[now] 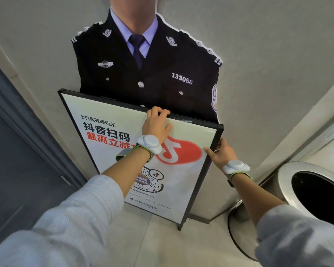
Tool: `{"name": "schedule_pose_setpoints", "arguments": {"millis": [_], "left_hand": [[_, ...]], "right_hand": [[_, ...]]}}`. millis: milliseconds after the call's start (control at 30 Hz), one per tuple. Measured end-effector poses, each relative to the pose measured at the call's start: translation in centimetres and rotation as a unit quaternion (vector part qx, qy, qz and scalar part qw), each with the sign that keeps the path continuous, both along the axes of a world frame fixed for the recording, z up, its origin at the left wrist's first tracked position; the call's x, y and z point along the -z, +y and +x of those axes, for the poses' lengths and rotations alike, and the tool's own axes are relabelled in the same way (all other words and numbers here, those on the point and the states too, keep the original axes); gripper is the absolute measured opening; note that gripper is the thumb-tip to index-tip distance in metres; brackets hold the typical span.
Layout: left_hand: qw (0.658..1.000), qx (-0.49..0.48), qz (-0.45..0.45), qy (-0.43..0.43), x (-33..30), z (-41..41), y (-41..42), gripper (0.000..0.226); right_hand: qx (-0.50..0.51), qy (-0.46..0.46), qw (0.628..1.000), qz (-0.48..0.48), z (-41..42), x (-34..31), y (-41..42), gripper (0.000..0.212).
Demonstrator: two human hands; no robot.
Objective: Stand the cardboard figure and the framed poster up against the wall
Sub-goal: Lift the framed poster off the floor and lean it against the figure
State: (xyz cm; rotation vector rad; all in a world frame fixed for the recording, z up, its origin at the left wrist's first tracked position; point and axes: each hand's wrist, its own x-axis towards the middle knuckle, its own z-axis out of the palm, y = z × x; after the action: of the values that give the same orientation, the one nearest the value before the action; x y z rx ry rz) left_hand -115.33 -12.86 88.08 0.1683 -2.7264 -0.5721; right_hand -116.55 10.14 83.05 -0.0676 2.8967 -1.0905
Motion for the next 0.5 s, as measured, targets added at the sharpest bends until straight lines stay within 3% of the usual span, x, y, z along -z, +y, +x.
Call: {"name": "schedule_pose_setpoints", "arguments": {"millis": [400,500], "left_hand": [[0.998,-0.05,-0.043,-0.014,-1.8,4.3,-0.2,0.053],[0.995,-0.077,-0.055,-0.022,-2.2,8.4,0.1,0.056]], "right_hand": [[0.02,0.033,0.995,0.096,2.8,-1.1,1.3,0.053],[-0.027,0.051,0.99,0.125,5.6,-1.8,1.3,0.052]]}}
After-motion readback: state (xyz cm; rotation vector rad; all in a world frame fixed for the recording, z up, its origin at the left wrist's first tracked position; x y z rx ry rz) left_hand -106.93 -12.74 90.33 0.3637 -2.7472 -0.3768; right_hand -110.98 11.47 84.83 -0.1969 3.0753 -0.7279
